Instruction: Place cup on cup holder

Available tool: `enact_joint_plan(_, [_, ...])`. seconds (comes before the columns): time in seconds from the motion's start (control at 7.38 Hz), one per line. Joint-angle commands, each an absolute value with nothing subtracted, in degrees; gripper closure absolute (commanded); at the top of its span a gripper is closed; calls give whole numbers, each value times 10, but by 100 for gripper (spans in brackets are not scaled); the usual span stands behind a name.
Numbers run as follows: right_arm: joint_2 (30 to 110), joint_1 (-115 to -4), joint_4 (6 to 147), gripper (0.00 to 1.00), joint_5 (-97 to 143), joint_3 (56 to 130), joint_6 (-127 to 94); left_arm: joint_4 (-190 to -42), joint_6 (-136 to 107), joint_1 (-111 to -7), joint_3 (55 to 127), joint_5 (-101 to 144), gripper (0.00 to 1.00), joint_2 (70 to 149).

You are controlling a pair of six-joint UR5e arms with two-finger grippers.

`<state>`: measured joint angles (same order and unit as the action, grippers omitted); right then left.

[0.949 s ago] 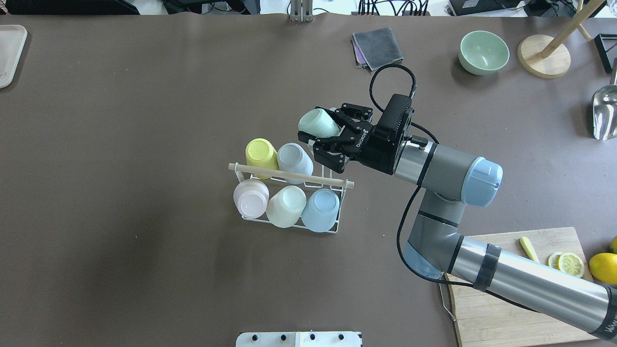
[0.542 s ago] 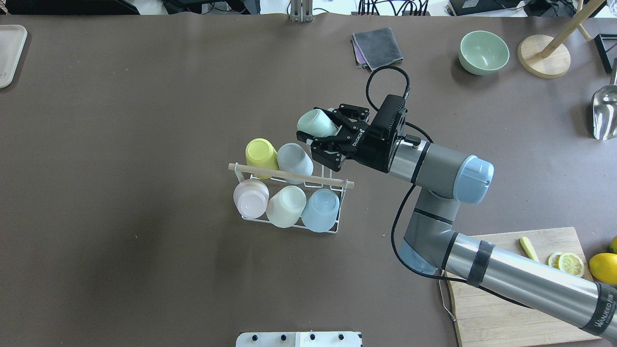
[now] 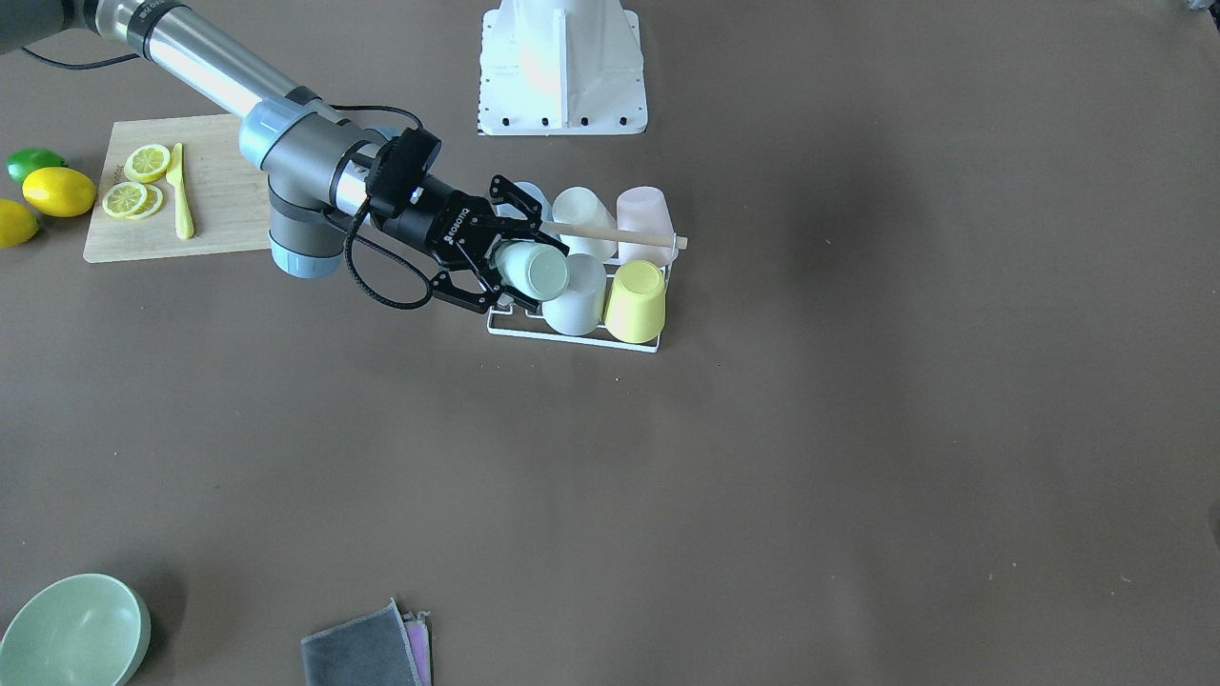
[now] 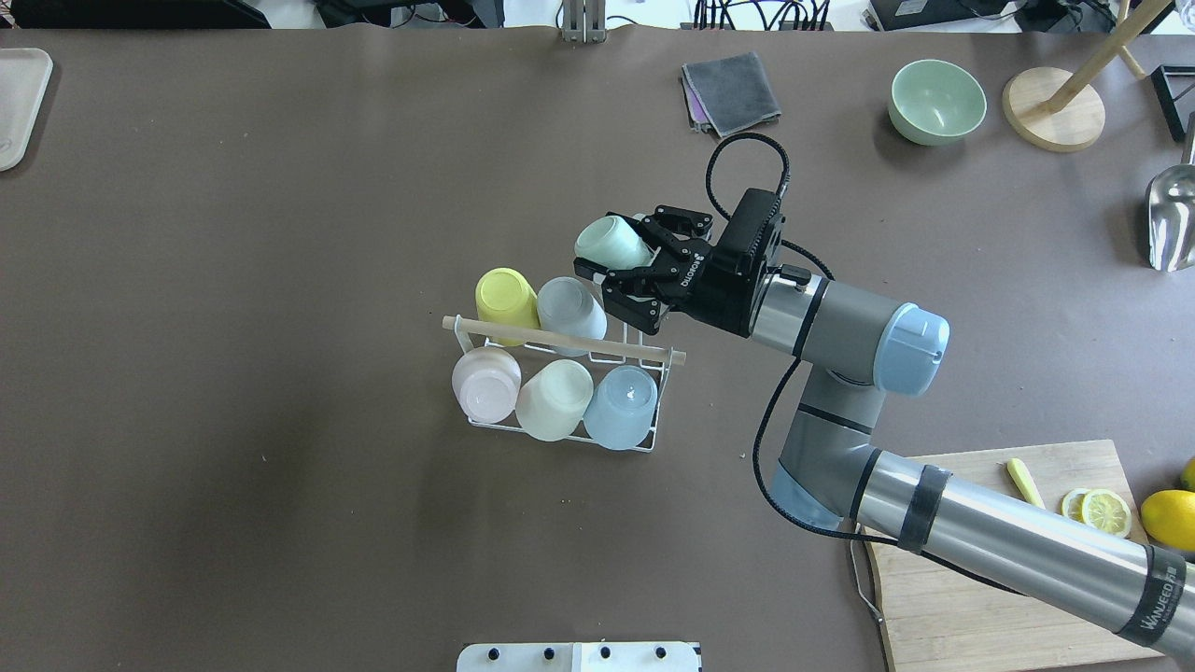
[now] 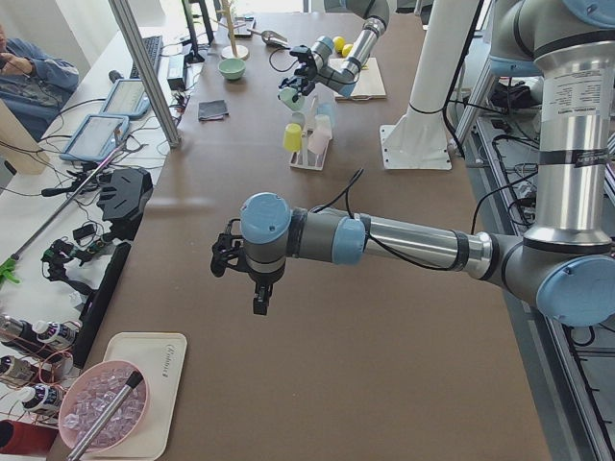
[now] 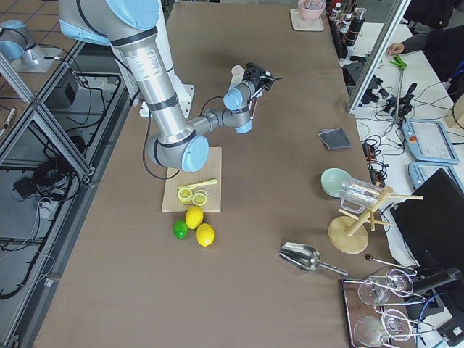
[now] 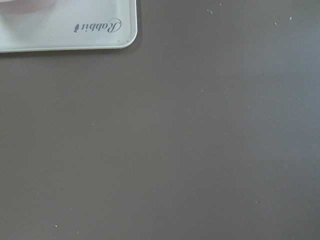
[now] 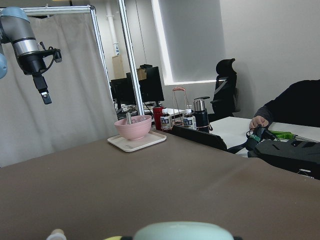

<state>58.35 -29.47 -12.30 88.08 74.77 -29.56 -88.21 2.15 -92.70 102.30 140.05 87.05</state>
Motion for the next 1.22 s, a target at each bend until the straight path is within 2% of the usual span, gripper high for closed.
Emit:
enact_joint_plan(0.0, [586, -292, -142, 100, 882, 738, -295, -868, 35, -923, 1021, 1396, 2, 869])
enact_joint_plan(0.27, [589, -291, -142, 100, 883, 738, -296, -802, 35, -921, 1025, 1396, 2, 881])
enact_joint_plan(1.08, [600, -288, -177, 100, 889, 738, -301, -796, 35, -925, 1017, 1395, 2, 855])
